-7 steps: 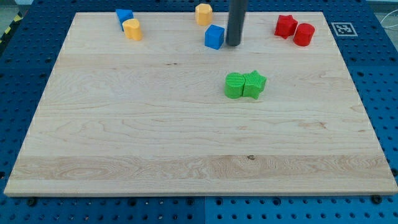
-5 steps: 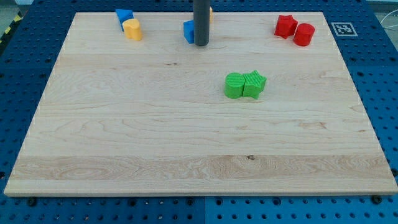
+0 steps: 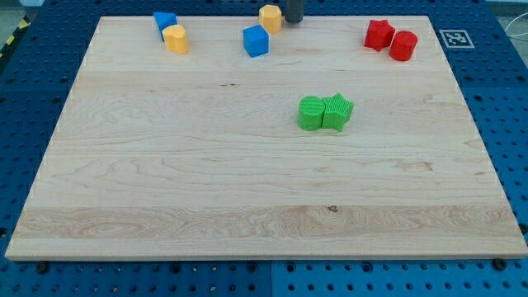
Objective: Move yellow hexagon right to the yellow heart
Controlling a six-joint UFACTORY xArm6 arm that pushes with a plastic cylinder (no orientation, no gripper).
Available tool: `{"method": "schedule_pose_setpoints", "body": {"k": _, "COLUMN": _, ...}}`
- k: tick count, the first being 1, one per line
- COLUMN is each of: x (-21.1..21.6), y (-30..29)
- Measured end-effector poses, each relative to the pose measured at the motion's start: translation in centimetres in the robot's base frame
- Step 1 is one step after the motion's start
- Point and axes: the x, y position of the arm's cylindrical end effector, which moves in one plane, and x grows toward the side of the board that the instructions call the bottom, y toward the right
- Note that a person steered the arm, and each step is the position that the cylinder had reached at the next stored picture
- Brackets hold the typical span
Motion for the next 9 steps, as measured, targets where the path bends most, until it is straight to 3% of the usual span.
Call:
{"method": "schedule_pose_setpoints", "body": {"k": 3, "x": 0.1, "y": -7.5}}
{"method": "schedule_pose_setpoints", "body": {"k": 6, "x": 1.3, "y": -6.7}}
{"method": "schedule_pose_setpoints", "body": {"k": 9, "x": 3.3, "y": -12.8}}
